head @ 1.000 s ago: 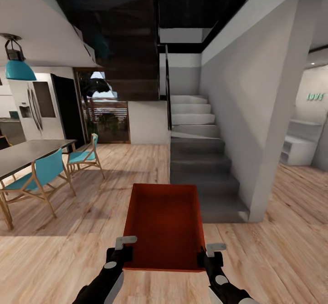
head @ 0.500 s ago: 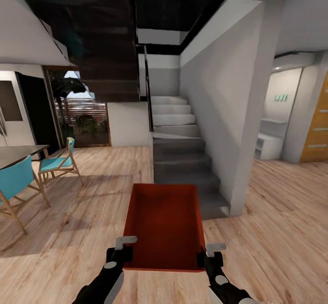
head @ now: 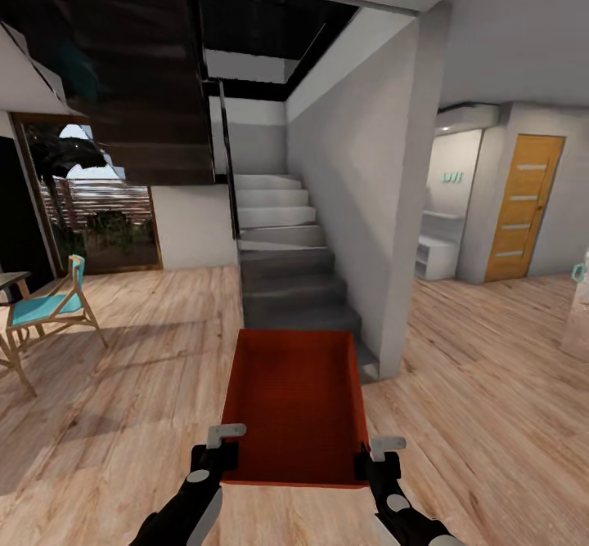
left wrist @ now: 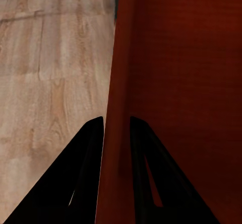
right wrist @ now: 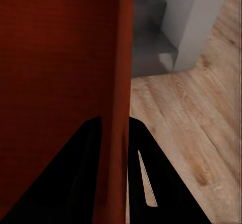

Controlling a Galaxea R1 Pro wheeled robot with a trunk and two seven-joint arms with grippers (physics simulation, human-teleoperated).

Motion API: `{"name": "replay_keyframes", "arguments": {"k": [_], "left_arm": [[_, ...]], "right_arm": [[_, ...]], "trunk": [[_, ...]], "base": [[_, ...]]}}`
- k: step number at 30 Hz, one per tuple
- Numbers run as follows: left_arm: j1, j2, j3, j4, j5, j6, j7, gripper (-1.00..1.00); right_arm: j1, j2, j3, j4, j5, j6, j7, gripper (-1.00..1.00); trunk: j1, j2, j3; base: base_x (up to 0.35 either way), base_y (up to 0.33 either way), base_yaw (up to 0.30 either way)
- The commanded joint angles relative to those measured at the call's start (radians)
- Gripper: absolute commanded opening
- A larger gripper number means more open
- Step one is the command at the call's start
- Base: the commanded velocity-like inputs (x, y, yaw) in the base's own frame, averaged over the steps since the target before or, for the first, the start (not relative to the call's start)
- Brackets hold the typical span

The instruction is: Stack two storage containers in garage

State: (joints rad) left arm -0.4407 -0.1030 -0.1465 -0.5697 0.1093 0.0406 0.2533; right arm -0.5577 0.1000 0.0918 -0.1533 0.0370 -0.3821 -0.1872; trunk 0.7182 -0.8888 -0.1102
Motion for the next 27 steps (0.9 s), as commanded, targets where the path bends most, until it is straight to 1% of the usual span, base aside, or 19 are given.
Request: {"name": "replay_keyframes", "arguments": {"k": [1,27], "left_arm": [[0.0,0.005,-0.005,0.001,0.015,0.006,0.04,-1.0],[0.0,0.005,-0.005,-0.001,0.016,0.005,0.041,-1.0]], "right_arm": [[-0.002,0.0,-0.029,-0.002,0.002,-0.046,-0.014,-1.0],[-0.002,0.0,-0.029,-0.002,0.002,-0.046,-0.014,-1.0]], "trunk": [[0.0,-0.001,-0.001],[0.0,-0.001,0.009]], "base": [[0.0,0.0,-0.282],[0.0,0.0,-0.282]]}}
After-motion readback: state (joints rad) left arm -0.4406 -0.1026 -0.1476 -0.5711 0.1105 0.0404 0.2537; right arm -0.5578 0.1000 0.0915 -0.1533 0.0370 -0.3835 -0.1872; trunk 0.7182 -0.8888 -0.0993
